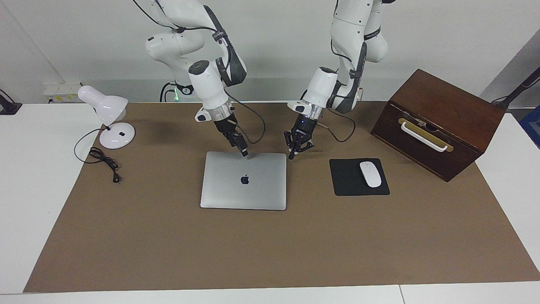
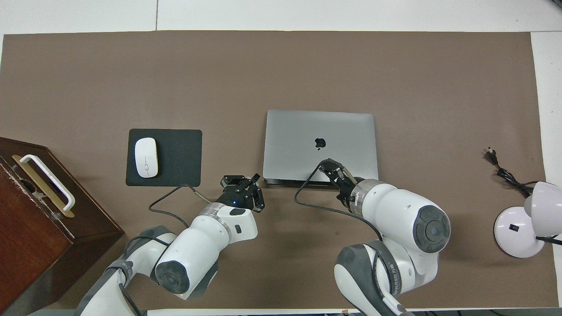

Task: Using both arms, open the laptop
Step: 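Wedge the right gripper under the laptop lid's front edge, then lift the laptop lid upward with the right gripper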

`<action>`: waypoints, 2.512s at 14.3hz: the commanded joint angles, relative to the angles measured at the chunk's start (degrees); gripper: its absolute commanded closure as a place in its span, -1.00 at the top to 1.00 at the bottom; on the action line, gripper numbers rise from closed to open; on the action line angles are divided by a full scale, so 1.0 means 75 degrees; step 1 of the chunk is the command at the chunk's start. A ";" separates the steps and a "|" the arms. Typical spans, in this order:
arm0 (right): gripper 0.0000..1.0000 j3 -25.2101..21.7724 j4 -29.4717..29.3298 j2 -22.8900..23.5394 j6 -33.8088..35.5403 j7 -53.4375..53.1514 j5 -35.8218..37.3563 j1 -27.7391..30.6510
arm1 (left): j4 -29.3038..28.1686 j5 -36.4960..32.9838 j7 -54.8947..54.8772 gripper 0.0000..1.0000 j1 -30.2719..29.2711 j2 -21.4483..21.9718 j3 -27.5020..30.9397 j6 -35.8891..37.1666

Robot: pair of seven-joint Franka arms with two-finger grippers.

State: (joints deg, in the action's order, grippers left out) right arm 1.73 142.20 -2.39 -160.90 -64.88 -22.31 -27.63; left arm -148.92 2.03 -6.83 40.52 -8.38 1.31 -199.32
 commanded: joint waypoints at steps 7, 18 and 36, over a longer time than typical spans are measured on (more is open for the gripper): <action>0.94 0.0004 -0.0127 0.0295 -0.0179 0.0436 -0.0248 0.0121 | 0.0695 -0.0224 -0.0085 -1.00 0.0140 -0.0909 0.0130 -0.0202; 0.94 -0.0008 -0.0912 0.0834 -0.0449 0.0764 -0.0248 0.0437 | 0.0789 -0.0200 -0.0085 -1.00 0.0315 -0.0980 0.0107 -0.0213; 0.95 -0.0008 -0.1767 0.1290 -0.0917 0.1010 -0.0236 0.0461 | 0.0789 -0.0212 -0.0097 -1.00 0.0386 -0.1050 0.0095 -0.0213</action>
State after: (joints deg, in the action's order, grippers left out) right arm 1.36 132.64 4.47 -165.90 -61.10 -22.32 -25.07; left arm -144.18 0.96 -7.72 41.54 -14.57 1.67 -199.50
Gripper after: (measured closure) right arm 0.000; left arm 0.991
